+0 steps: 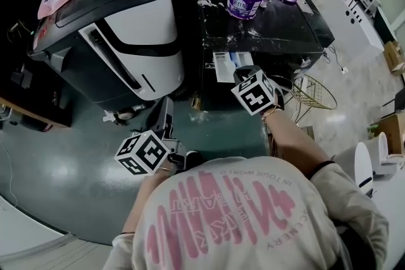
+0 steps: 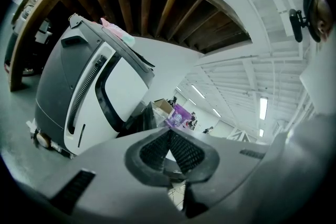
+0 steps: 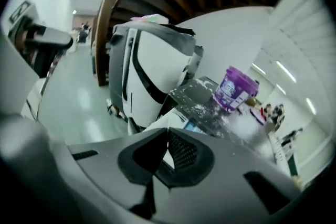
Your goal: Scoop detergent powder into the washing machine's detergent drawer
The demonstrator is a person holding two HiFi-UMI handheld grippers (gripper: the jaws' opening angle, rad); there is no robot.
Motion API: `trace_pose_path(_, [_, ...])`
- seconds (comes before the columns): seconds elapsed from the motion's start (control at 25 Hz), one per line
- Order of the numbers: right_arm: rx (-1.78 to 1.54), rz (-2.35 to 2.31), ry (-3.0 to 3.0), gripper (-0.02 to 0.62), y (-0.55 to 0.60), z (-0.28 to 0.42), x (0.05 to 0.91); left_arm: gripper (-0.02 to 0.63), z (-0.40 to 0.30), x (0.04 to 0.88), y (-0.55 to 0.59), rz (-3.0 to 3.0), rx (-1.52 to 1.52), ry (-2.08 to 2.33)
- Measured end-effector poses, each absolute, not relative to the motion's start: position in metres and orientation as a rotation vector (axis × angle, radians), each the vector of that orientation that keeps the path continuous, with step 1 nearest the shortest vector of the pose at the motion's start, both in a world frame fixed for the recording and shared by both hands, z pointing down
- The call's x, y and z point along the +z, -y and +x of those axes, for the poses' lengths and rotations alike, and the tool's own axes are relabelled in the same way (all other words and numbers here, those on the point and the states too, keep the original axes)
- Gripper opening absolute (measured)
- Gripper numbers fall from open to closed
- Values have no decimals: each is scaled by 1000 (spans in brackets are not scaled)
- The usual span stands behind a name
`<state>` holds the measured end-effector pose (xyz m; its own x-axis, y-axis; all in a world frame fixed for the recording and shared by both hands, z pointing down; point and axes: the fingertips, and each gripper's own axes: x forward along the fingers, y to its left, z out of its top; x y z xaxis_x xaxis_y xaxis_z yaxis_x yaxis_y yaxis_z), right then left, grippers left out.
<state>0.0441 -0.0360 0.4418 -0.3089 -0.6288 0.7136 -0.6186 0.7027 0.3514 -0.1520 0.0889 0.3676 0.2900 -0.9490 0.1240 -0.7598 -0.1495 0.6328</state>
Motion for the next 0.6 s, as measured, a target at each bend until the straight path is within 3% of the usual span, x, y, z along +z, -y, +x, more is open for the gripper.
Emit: trace_pose_path(0.6, [915,1441,2317,3,40,86,422,3,-106,364,-59,2078,-288,1449])
